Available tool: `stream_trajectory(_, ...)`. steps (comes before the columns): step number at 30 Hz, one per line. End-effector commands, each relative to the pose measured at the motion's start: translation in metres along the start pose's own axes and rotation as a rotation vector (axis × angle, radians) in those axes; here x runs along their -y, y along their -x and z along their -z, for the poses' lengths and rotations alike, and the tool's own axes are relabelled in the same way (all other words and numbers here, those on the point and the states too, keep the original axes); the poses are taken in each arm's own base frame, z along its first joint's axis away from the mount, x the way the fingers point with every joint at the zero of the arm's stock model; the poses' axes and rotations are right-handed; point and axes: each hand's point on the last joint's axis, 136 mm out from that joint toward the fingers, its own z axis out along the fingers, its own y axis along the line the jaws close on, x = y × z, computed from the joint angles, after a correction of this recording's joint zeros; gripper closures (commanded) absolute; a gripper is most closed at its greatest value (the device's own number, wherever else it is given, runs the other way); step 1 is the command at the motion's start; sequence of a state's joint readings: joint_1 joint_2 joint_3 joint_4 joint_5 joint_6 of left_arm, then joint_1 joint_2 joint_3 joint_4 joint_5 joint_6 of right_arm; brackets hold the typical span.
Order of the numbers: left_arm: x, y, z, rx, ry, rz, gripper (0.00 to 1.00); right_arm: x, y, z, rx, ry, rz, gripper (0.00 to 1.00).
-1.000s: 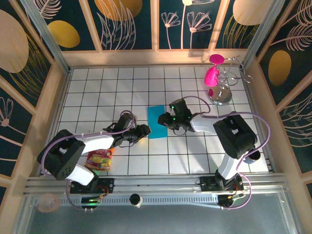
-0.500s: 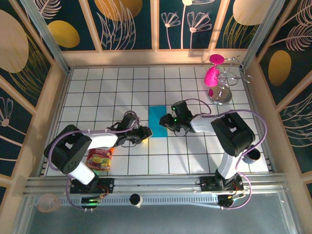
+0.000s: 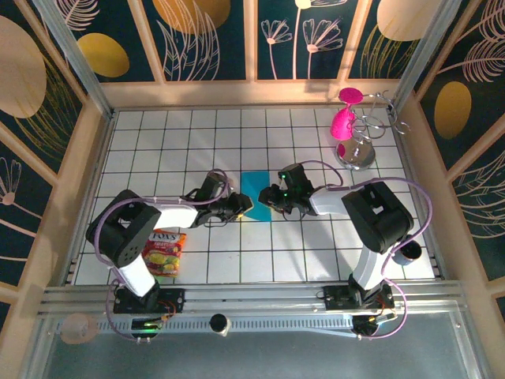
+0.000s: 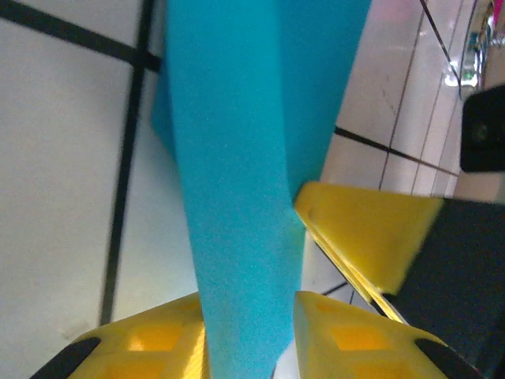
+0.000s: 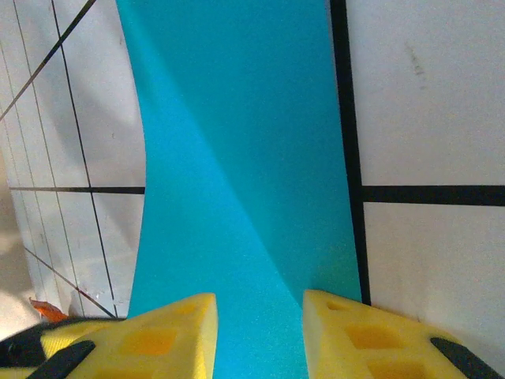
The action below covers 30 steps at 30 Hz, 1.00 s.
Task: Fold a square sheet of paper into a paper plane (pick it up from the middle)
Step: Third fold the triangle at the center of the table.
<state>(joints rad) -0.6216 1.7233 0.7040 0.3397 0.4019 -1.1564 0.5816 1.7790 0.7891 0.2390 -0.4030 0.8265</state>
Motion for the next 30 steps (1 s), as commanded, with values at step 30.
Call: stream_trajectory(30,0.016,0.028,0.009,0.024,-0.034,0.007,0.99,-0.050,0.027,0.071,0.327,0.069,0.457,0.34)
